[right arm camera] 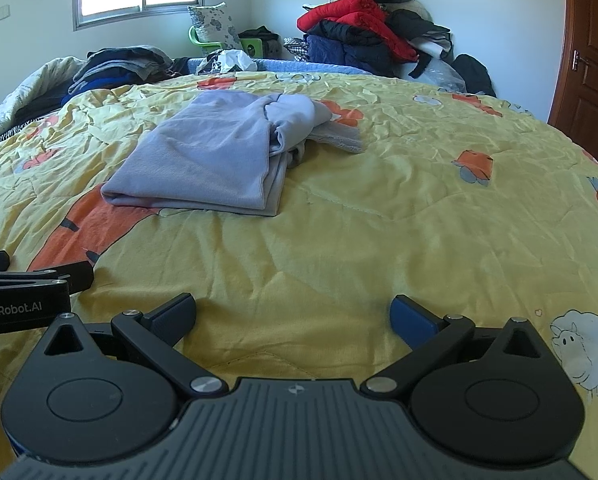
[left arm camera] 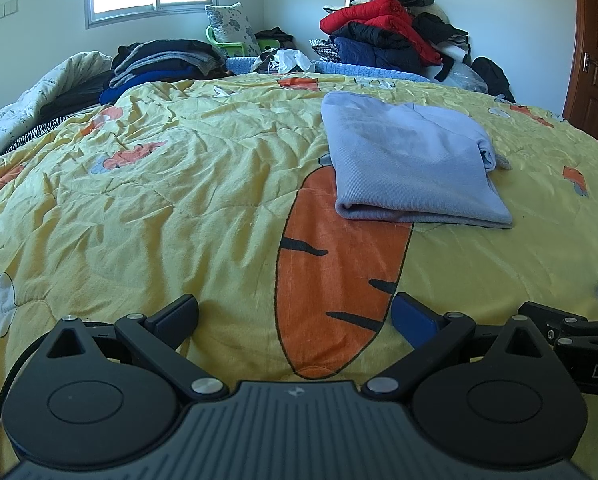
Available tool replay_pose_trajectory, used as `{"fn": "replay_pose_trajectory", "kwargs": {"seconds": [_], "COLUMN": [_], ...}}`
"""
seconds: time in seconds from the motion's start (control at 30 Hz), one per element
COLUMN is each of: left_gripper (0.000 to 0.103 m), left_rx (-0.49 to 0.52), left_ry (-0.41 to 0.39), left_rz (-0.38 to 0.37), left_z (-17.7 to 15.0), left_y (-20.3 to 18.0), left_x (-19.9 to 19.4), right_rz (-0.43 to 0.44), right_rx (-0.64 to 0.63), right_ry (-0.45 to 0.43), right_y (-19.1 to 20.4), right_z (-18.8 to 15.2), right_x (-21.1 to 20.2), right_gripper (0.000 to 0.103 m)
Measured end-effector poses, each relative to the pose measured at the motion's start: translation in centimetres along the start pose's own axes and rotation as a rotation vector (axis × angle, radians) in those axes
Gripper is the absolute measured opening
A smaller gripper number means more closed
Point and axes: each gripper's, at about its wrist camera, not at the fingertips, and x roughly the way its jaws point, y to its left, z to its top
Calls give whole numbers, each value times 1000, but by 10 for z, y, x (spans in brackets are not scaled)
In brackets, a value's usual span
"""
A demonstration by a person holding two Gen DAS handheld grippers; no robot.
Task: Fold small clothes
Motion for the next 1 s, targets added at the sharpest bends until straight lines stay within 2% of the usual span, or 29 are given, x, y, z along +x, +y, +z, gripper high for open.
{"fn": "replay_pose_trajectory", "kwargs": {"seconds": [1.0], "left_gripper": [103], "left_rx": [5], "left_ry": [0], "left_rz": [2], "left_z": [-1], "left_y": [1], "left_x": [0], "right_rz": [1], "right_rx": [2], "right_ry": [-1], "right_y": [0], "right_z": [0], "right_x": [0], "right_gripper": [102]}}
